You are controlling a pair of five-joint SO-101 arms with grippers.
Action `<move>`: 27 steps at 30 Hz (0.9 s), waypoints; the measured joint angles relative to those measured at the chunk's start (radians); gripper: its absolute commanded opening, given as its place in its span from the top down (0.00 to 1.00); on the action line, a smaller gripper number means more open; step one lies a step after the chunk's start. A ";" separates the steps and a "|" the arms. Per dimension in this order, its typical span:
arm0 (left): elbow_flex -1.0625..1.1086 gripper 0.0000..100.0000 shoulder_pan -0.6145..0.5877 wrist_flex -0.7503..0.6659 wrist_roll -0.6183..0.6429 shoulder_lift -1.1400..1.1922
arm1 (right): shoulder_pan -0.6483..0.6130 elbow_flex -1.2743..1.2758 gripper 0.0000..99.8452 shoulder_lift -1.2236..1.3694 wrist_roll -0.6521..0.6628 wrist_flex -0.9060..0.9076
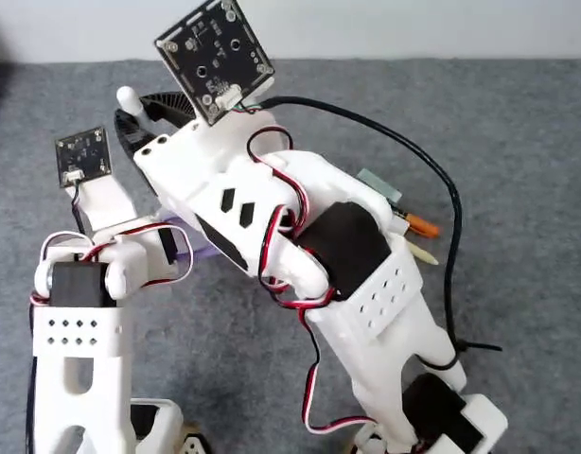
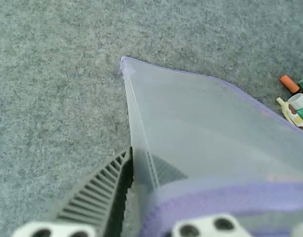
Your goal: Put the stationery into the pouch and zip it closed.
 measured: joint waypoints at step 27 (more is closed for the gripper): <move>0.000 0.99 0.000 0.000 0.000 0.000 | 0.037 0.005 0.99 -0.253 -0.052 0.287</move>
